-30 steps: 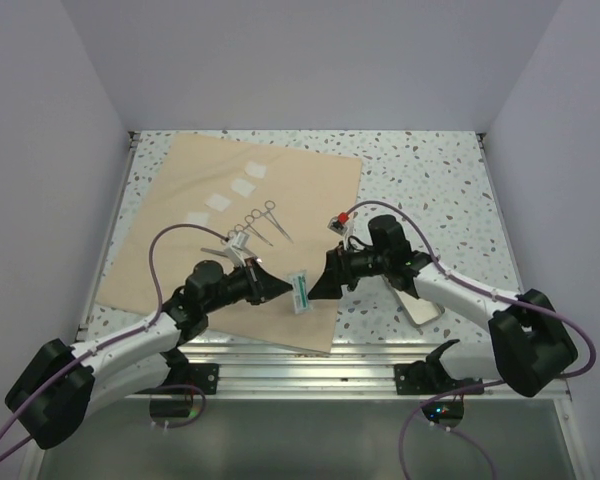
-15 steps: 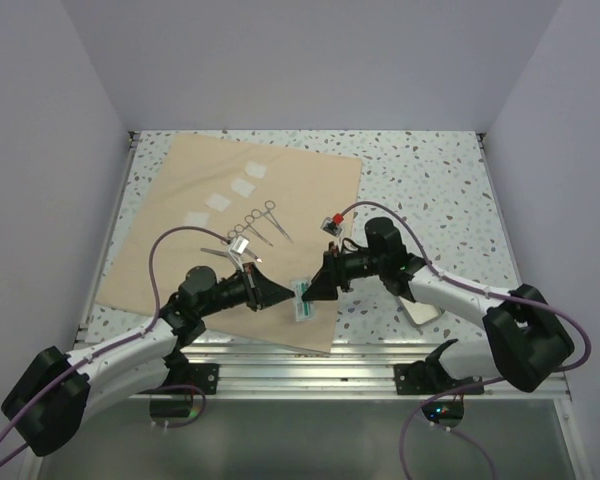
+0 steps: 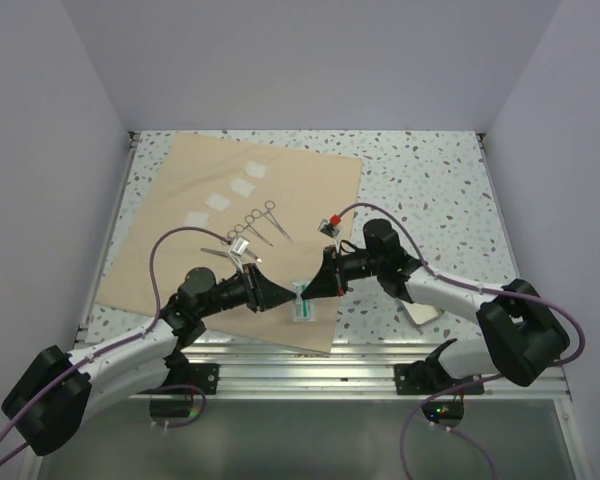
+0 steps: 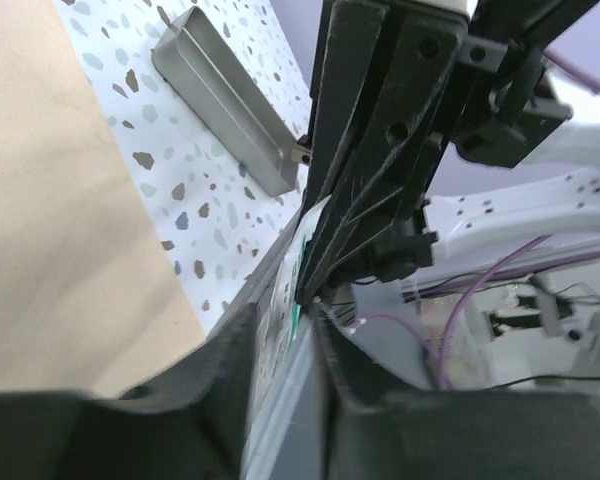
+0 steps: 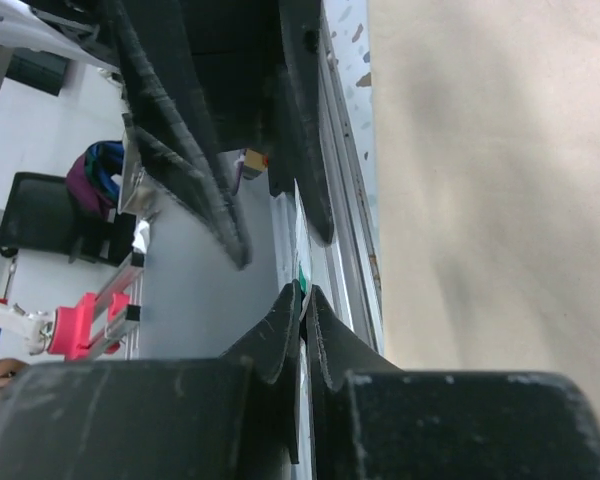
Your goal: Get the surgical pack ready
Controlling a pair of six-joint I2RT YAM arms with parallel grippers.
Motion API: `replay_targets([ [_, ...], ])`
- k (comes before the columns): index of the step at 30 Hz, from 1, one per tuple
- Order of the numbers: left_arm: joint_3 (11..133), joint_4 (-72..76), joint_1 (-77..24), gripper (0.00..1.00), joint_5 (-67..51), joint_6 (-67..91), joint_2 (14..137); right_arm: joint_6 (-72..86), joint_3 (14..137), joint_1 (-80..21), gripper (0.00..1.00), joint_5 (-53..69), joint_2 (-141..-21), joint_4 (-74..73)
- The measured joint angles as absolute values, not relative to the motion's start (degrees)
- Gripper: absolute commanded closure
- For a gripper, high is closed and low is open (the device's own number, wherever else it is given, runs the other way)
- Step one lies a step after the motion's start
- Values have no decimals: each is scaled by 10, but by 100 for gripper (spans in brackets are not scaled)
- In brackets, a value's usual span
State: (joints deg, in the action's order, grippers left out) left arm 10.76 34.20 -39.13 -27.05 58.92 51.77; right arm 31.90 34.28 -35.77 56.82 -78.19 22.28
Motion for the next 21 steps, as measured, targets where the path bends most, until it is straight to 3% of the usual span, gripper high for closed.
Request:
replay_targets([
  [1,106,340,-391,32,-270,591,516,318,343,-359,100,567,-783,222],
  [3,104,320,-392,16,-264,587,502,309,344,-359,100,561,-784,202],
  [5,108,284,-391,10,-245,581,483,290,357,-360,100,535,-784,150],
  [13,279,-34,-390,7,-67,483,475,186,540,-361,100,258,-792,-231],
  [17,329,-105,-390,7,-20,452,474,158,685,-361,100,58,-855,-411],
  [21,338,-157,-389,7,-30,440,475,147,749,-345,100,-105,-921,-533],
])
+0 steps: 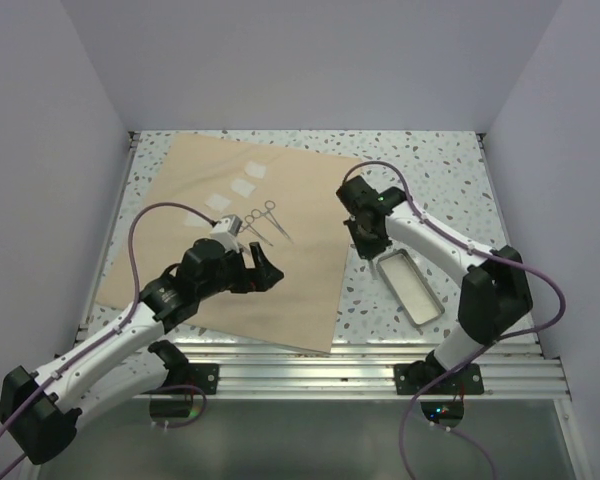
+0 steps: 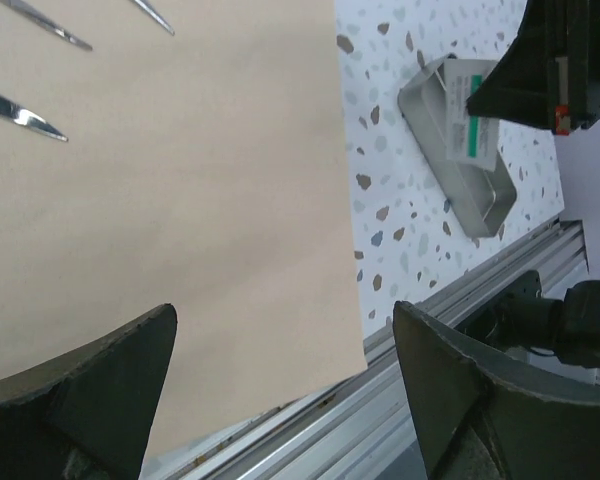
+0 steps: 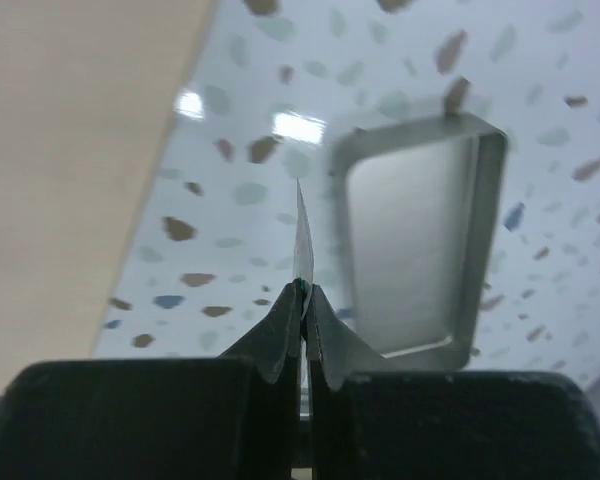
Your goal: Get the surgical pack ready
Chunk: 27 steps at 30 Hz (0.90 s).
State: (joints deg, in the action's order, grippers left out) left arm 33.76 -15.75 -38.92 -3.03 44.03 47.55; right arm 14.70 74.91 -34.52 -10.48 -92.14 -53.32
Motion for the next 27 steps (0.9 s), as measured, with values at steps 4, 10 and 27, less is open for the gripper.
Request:
replay_targets([
  [4,338,-203,-389,8,-53,436,473,144,755,-299,100,-185,-963,-642],
  [10,340,-240,-389,8,-71,419,467,110,795,-247,100,-244,-972,-714],
  [27,435,-264,-389,7,-89,382,522,38,783,-213,100,-83,-1072,-678],
])
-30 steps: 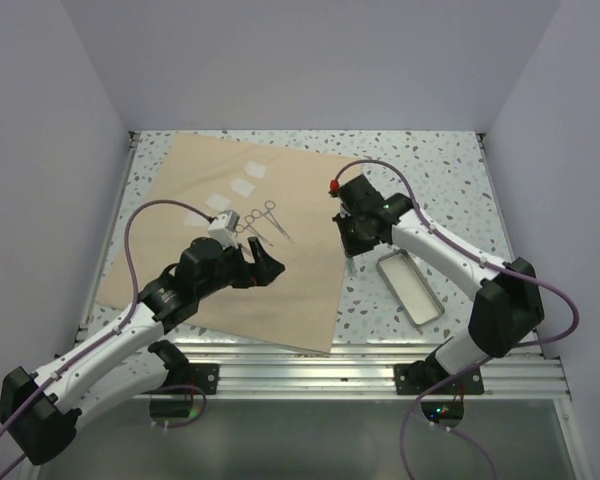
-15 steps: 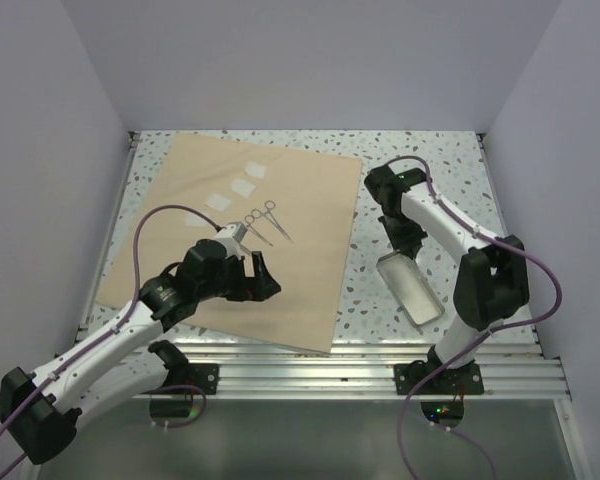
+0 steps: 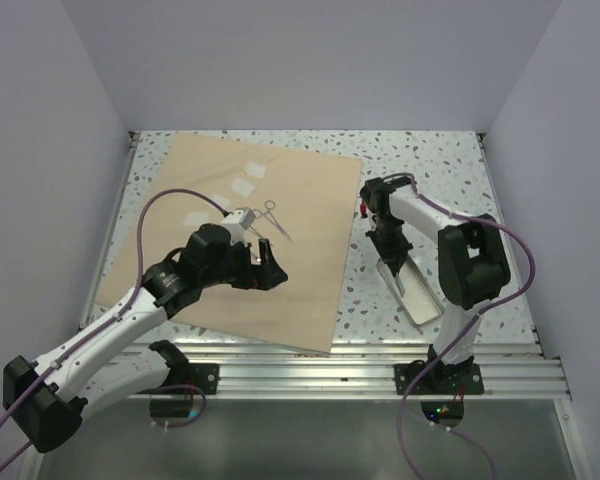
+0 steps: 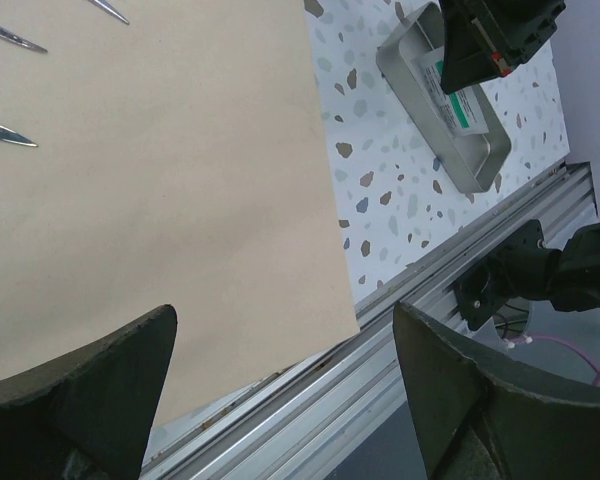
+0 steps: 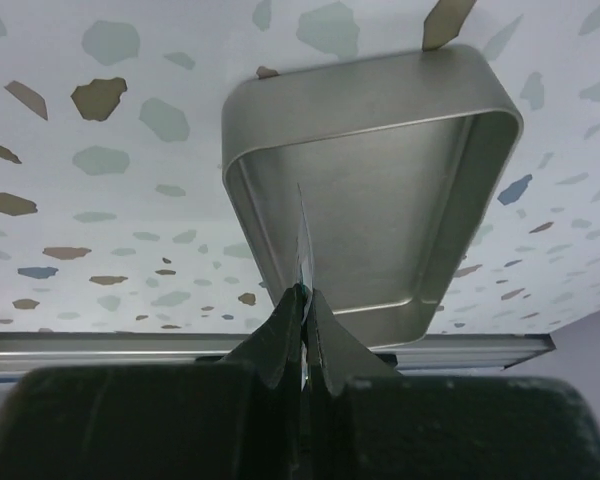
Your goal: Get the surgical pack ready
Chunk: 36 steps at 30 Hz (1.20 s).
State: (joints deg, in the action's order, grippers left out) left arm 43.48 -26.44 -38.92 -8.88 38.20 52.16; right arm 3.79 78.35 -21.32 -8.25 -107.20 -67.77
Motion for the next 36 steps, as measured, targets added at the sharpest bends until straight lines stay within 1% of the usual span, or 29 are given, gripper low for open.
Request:
replay_targets([
  [6,436,-266,-389,7,-96,378,545,31,745,-213,99,-49,-1072,-646],
  [11,439,-267,-389,7,-98,376,555,26,742,-213,98,-34,-1079,-632],
  [20,461,-276,-389,7,-99,369,575,19,743,-212,91,-30,-1081,-615],
  [22,469,-277,-389,7,-99,368,582,18,745,-211,87,-30,-1084,-616],
  [24,474,-277,-389,7,-99,368,587,17,750,-208,81,-30,-1087,-616],
  [25,475,-277,-389,7,-99,368,588,15,752,-207,76,-29,-1089,-614],
  [28,476,-280,-389,7,-99,368,592,15,756,-204,70,-30,-1092,-608],
  [29,476,-281,-389,7,-98,368,592,15,757,-204,62,-30,-1093,-606],
  [30,477,-284,-389,7,-98,368,593,16,758,-203,57,-30,-1093,-604],
  [32,482,-290,-389,6,-96,368,595,20,760,-202,51,-30,-1092,-603],
  [36,509,-313,-387,5,-79,368,605,36,767,-202,43,-39,-1087,-610],
])
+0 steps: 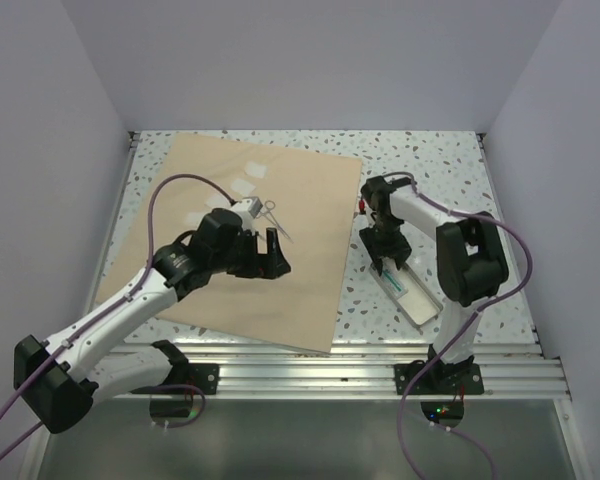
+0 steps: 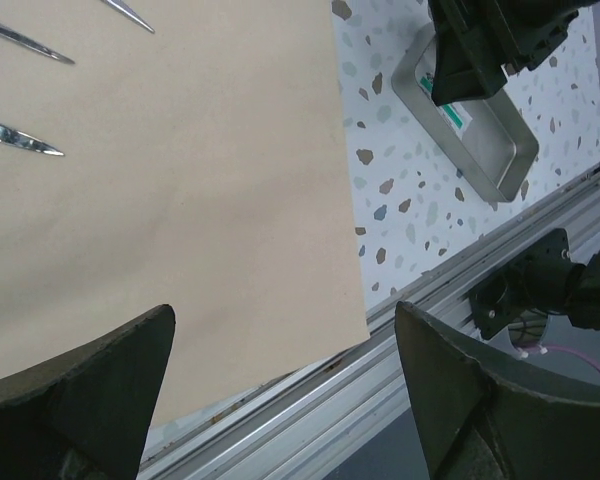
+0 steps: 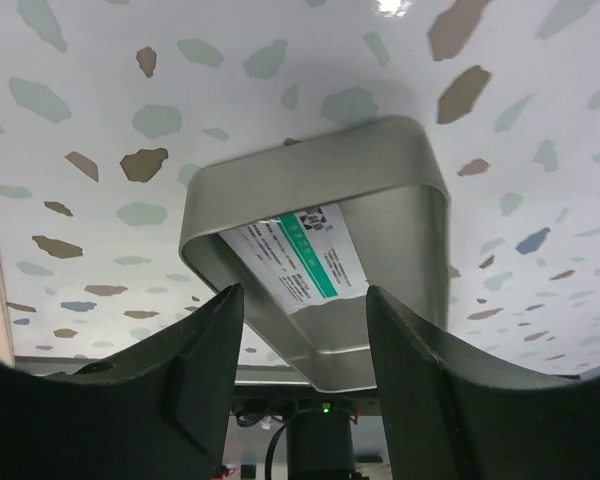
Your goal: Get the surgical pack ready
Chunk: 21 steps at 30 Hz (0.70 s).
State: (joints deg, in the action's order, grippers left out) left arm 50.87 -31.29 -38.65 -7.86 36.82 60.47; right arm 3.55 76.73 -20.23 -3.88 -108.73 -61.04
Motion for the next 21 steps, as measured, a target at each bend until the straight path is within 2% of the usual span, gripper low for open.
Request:
replay_targets([
  [3,540,-338,-372,5,-61,368,612,55,785,-202,32,-57,-1072,-627],
  [4,551,-345,-357,5,-58,367,615,64,792,-202,19,-65,-1061,-632],
  [6,570,-357,-315,5,-56,364,620,84,806,-202,1,-72,-1032,-642],
  [10,596,-373,-218,9,-48,354,639,120,828,-202,1,-48,-958,-643],
  [13,613,-370,-158,16,-48,346,671,141,821,-211,1,-20,-900,-623],
  [19,621,-326,-60,48,-73,336,763,151,735,-252,4,52,-804,-561],
  [21,629,-312,-26,55,-78,337,811,151,713,-258,5,74,-801,-550],
])
